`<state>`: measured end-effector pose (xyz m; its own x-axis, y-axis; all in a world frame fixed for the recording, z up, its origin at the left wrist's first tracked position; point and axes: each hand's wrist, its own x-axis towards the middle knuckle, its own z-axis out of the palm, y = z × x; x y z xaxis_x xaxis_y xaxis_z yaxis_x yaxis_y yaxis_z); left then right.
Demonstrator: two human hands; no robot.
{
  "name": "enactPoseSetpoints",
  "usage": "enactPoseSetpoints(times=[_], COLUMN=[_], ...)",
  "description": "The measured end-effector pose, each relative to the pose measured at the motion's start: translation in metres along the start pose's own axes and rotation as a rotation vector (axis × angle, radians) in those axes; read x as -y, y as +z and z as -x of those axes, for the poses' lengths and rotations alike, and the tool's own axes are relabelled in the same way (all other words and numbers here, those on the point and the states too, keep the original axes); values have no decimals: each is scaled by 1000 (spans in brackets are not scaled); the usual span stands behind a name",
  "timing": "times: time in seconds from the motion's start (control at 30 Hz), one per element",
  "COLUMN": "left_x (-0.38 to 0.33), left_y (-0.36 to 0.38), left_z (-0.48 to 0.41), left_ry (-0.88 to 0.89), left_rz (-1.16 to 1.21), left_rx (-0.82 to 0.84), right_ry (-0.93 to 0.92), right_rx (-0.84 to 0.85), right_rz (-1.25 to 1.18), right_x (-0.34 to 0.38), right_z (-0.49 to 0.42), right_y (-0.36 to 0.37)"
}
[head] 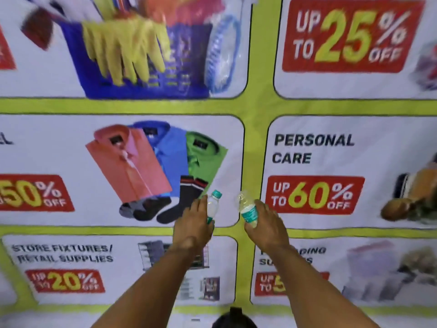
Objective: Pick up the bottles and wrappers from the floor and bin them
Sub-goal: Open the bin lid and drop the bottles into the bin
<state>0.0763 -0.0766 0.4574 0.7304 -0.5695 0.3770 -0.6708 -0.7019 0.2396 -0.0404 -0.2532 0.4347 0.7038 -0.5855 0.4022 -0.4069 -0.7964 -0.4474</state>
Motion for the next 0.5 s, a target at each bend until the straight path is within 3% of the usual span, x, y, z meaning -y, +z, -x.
enactPoseSetpoints(times=[0.23,0.5], left_x=[-17,15], left_y=[-109,-141], left_z=[-18,-10], left_ry=[41,101], left_rz=[16,41], left_rx=[-165,-235], right_ry=[-121,-220], right_rx=[-142,-200], right_rz=[-9,-141], right_x=[54,104], right_z=[-31,-32], right_y=[-94,-94])
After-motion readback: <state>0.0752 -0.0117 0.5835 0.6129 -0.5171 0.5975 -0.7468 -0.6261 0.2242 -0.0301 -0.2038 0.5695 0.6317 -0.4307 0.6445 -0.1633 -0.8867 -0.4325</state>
